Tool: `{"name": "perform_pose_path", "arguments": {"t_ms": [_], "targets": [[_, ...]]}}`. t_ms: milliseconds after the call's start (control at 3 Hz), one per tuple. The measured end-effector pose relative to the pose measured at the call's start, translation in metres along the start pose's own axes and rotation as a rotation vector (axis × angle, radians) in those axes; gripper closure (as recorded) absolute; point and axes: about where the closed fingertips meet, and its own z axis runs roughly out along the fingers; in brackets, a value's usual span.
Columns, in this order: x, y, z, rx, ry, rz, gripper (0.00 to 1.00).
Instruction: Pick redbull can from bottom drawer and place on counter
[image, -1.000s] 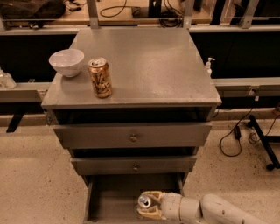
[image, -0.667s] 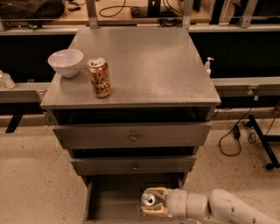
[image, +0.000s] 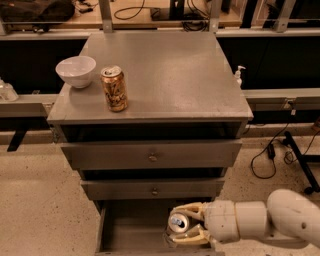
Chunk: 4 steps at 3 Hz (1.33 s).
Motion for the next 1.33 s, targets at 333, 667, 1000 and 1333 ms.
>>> {"name": "perform_pose_path", "arguments": {"t_ms": [333, 667, 1000, 1333], "targets": [[-0.082, -0.031, -0.039, -0.057, 0.077, -0.023, 1.00], [-0.150, -0.062, -0.064, -0.126, 0.143, -0.040, 1.00], [-0.182, -0.071, -0.075, -0.168, 0.127, -0.068, 1.00], [-0.182, -0.071, -0.076, -0.166, 0.127, -0.070, 1.00]]}}
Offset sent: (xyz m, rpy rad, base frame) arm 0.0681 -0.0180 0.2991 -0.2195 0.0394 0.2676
